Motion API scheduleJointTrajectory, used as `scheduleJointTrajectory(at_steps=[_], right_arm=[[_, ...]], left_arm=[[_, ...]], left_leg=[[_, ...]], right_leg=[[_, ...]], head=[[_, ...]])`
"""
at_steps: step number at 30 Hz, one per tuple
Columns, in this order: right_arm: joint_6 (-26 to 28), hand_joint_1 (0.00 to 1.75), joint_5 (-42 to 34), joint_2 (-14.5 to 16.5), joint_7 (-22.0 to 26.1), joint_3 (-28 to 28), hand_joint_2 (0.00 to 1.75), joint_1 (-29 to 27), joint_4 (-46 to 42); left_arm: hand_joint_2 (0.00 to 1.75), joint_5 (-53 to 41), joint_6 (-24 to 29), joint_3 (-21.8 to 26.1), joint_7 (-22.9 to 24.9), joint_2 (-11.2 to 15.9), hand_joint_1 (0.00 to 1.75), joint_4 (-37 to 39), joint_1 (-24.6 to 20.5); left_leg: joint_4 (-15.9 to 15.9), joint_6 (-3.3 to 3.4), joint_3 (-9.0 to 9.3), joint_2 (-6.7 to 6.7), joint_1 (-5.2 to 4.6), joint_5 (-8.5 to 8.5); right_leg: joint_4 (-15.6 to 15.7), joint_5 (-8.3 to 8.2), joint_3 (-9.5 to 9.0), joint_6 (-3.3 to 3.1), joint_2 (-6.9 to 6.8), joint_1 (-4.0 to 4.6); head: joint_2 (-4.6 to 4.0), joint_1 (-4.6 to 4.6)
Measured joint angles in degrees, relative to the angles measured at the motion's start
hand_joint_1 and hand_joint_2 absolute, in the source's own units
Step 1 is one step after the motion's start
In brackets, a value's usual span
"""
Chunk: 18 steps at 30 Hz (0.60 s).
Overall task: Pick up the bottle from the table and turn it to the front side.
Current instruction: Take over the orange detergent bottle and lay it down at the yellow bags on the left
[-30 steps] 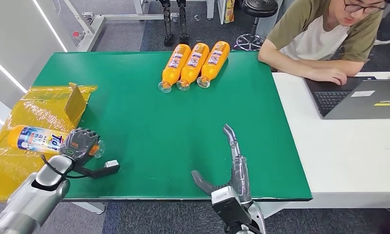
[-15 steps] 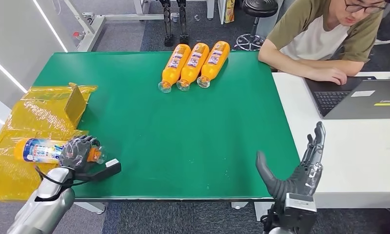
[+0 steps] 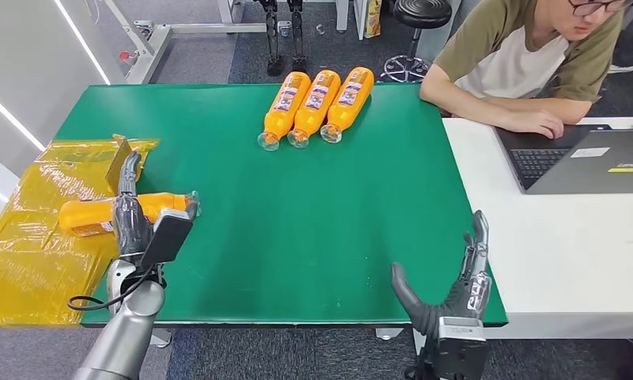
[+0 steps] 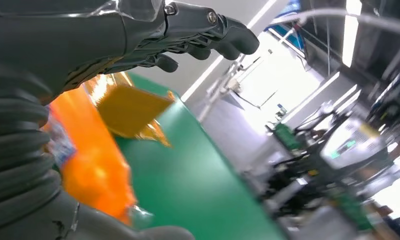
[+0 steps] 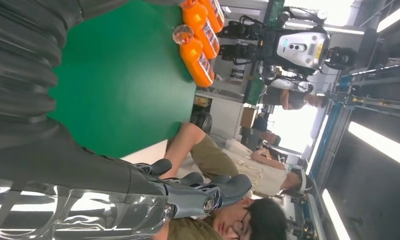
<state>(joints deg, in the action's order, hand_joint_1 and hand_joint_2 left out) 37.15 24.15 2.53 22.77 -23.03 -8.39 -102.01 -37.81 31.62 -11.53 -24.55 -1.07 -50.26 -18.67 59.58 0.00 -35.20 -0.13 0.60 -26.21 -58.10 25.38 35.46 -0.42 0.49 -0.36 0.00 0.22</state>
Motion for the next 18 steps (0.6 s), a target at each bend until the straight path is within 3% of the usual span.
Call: scheduleJointTrajectory(at_steps=[6, 11, 15, 18], right_arm=[[-1.84, 0.00, 0.62, 0.99, -0.34, -1.62, 1.75, 0.45, 0.85], [-2.57, 0.00, 0.87, 1.87, -0.74, -2.43, 1.75, 1.38, 1.27], [-3.02, 0.00, 1.38, 2.66, -1.41, -2.48, 1.75, 1.44, 1.43], [-3.31, 0.00, 1.52, 3.26, -1.43, -2.48, 1.75, 1.41, 1.51]], left_arm=[[1.75, 8.88, -0.10, -2.83, -1.14, -4.49, 0.00, -14.91, 3.28], [1.75, 12.04, 0.09, -5.12, -1.20, -6.85, 0.00, -22.46, 5.01], [1.75, 18.06, -0.63, -6.36, -3.86, -8.60, 0.00, -27.28, 6.82], [1.75, 28.58, -2.95, -7.17, -7.41, -10.30, 0.00, -31.71, 8.70]], left_leg=[[-0.01, 0.00, 0.00, 0.00, 0.03, -0.03], [-0.02, 0.00, 0.01, 0.01, 0.04, -0.03], [-0.02, -0.01, 0.01, 0.01, 0.04, -0.02], [-0.02, 0.00, 0.01, 0.02, 0.03, -0.03]], right_leg=[[-0.01, 0.03, 0.00, 0.02, 0.00, 0.00], [-0.02, 0.03, 0.00, 0.02, 0.00, 0.01], [-0.02, 0.03, 0.00, 0.02, 0.00, 0.02], [-0.02, 0.04, 0.00, 0.03, 0.00, 0.02]], head=[[0.00, 0.00], [0.00, -0.01], [0.00, 0.00], [0.00, 0.00]])
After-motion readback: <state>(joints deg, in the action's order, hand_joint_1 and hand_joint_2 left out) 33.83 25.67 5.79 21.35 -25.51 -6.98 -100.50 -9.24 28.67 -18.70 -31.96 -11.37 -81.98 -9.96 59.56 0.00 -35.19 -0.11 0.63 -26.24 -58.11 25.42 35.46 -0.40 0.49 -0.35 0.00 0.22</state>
